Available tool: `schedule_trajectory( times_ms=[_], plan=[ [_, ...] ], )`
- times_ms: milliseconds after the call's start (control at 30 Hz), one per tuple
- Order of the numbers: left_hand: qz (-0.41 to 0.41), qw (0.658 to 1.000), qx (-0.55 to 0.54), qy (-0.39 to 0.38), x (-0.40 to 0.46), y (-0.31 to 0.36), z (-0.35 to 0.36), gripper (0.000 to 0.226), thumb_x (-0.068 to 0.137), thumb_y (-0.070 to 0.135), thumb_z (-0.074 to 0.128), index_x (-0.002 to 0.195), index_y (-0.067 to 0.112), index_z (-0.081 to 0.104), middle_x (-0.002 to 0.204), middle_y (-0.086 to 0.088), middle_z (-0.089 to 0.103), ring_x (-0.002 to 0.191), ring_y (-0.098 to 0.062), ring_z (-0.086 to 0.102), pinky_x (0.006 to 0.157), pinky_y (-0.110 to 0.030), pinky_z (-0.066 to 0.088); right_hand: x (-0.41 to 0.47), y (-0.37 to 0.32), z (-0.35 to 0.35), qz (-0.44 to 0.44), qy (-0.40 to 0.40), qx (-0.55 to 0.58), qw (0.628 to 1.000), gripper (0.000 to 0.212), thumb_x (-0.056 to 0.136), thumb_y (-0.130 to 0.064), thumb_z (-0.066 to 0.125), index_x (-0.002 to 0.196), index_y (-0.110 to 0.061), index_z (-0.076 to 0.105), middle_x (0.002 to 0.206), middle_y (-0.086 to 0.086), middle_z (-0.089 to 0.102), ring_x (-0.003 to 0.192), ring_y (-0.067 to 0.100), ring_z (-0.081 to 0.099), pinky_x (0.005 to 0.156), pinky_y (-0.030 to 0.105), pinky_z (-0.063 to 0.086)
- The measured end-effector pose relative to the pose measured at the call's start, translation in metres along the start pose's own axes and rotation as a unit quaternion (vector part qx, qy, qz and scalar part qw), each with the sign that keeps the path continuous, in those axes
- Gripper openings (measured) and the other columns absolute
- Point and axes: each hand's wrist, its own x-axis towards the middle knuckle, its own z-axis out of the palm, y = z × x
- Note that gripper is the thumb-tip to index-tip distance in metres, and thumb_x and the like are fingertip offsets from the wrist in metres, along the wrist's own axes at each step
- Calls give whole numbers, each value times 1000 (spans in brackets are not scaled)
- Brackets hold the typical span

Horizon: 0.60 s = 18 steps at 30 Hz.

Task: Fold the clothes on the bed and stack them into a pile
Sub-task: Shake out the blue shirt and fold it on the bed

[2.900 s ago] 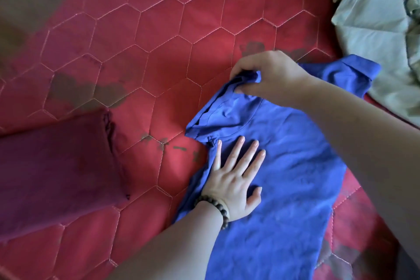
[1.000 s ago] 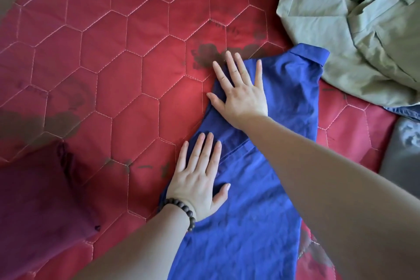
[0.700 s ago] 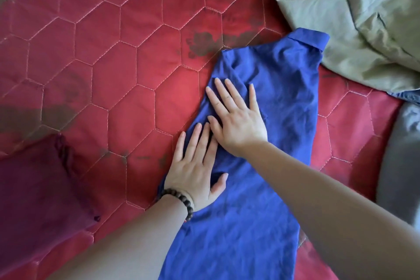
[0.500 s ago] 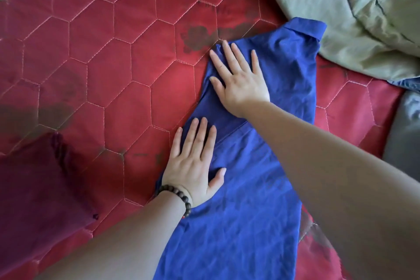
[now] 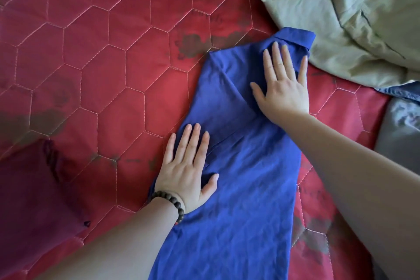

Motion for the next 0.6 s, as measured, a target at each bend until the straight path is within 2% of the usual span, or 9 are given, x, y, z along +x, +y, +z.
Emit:
schedule_trajectory(
  times_ms=[167,267,333,400,467,500,600],
  plan=[
    [1,1000,-4,3,-1,-1,0,88,82,56,43,151,3,26,160,-18,17,149,-31,11,117,-56,16,7,3,12,21,-43,4,999,71,96,-59,19,155,-21,10,163,3,1,150,17,0,119,55,2],
    [-1,1000,4,-9,0,-1,-2,88,83,57,42,151,4,25,160,-18,16,149,-31,12,117,-56,17,13,1,6,40,-81,24,996,69,96,-59,21,155,-27,5,163,1,-2,150,16,-3,118,55,-1],
    [-1,1000,3,-10,0,-1,-2,88,83,57,41,151,3,24,160,-18,17,149,-32,12,117,-56,17,21,0,-5,45,-101,49,993,68,95,-58,29,154,-30,13,163,2,6,149,19,5,118,54,4],
    [-1,1000,4,-7,0,-1,-2,88,83,57,40,151,3,24,160,-18,16,149,-32,12,117,-56,16,25,0,-14,49,-33,55,997,61,92,-53,39,146,-25,38,152,10,32,139,28,28,112,51,20],
    [0,1000,5,-9,-1,-1,-1,88,83,57,40,151,3,24,160,-18,16,149,-32,12,118,-56,16,23,-1,-18,68,65,18,995,56,90,-46,42,138,-17,48,143,12,42,130,33,38,106,49,25],
    [1,1000,3,-9,-1,-1,-1,88,83,57,41,151,3,24,160,-18,16,149,-32,12,118,-56,16,20,1,-17,72,75,8,994,58,92,-46,41,142,-16,43,149,12,36,136,32,33,111,50,20],
    [1,1000,1,-9,0,-1,0,89,82,57,42,151,3,25,160,-18,16,149,-32,12,117,-57,17,18,10,0,84,-19,31,996,70,97,-56,29,155,-19,16,163,4,0,150,22,0,119,51,0]
  ],
)
